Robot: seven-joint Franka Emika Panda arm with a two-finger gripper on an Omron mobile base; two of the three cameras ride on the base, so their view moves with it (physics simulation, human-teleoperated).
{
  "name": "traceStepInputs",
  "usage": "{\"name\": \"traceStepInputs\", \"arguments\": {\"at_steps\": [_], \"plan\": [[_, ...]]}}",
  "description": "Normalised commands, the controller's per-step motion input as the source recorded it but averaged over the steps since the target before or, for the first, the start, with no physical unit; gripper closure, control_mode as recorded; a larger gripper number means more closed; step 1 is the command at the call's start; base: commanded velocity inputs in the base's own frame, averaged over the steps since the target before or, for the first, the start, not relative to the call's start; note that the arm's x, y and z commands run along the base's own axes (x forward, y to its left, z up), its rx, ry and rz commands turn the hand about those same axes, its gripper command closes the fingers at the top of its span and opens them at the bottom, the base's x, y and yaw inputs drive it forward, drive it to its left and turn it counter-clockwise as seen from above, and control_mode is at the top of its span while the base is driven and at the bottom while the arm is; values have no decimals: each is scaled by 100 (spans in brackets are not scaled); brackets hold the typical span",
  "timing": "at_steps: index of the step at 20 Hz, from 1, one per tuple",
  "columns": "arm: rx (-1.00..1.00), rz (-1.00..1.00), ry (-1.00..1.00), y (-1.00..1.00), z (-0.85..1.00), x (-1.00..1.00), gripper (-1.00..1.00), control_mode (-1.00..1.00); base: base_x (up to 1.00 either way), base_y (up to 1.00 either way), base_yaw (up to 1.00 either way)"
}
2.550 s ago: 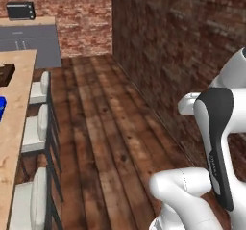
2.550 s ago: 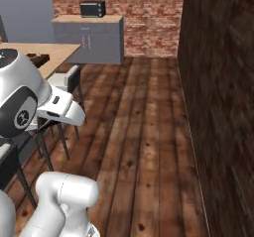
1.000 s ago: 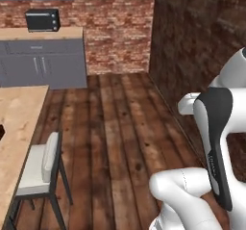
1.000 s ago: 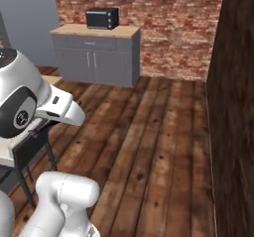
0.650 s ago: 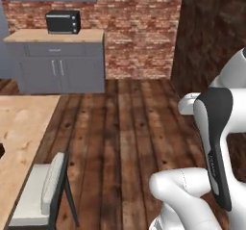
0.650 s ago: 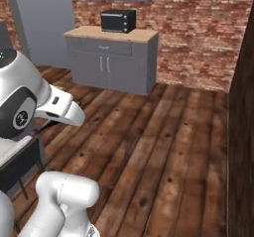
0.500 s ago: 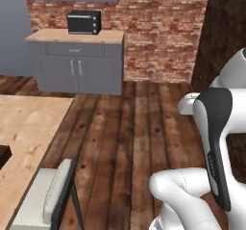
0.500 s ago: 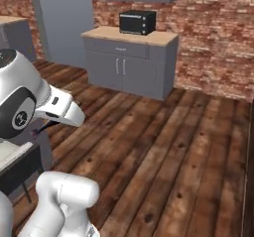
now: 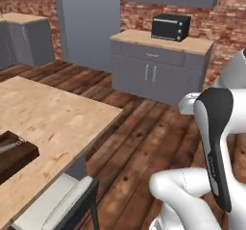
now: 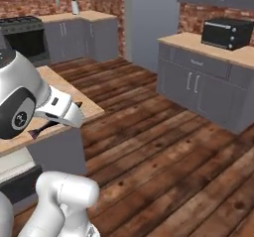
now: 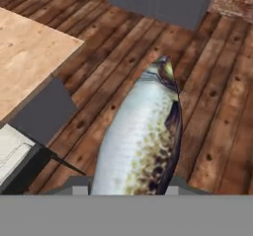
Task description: Gather the tomato and garlic from the fridge and place them on a tray on the dining counter. Then gather the fish and chicken drumstick from the fridge and place them on the other tray.
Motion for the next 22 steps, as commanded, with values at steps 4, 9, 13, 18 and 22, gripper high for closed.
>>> {"name": "traceStepInputs", "arguments": {"at_steps": [4,9,13,18,22], "plan": [[0,0,0,0,0,0,100,100,100,-11,76],[0,0,0,0,0,0,100,100,100,-10,77],[0,0,0,0,0,0,100,100,66,-4,76],[0,0,0,0,0,0,100,100,6,23,62],[0,0,0,0,0,0,100,100,-4,84,32]]}}
